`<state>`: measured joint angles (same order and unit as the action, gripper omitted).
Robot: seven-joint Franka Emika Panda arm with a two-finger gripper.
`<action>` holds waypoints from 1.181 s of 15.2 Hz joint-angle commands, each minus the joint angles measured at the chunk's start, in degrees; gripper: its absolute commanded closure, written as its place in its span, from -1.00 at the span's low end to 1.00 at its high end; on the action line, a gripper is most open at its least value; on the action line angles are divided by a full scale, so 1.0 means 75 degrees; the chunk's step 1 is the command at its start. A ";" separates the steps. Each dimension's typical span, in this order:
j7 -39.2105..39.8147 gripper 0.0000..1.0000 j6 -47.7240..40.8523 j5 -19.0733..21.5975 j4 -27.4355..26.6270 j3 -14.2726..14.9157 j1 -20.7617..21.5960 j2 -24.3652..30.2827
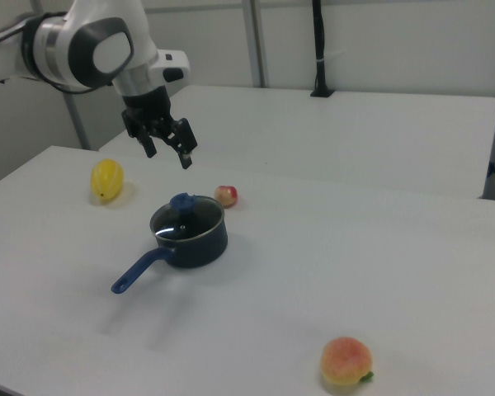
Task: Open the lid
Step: 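Lower the open gripper over the blue knob of the glass lid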
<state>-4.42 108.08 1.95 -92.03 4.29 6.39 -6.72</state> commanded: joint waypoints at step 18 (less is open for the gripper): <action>-0.1790 -1.00 0.2629 -0.0799 -0.0515 -0.0361 0.0378 -0.1764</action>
<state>-16.45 125.97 -2.85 -94.33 1.61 8.77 -20.56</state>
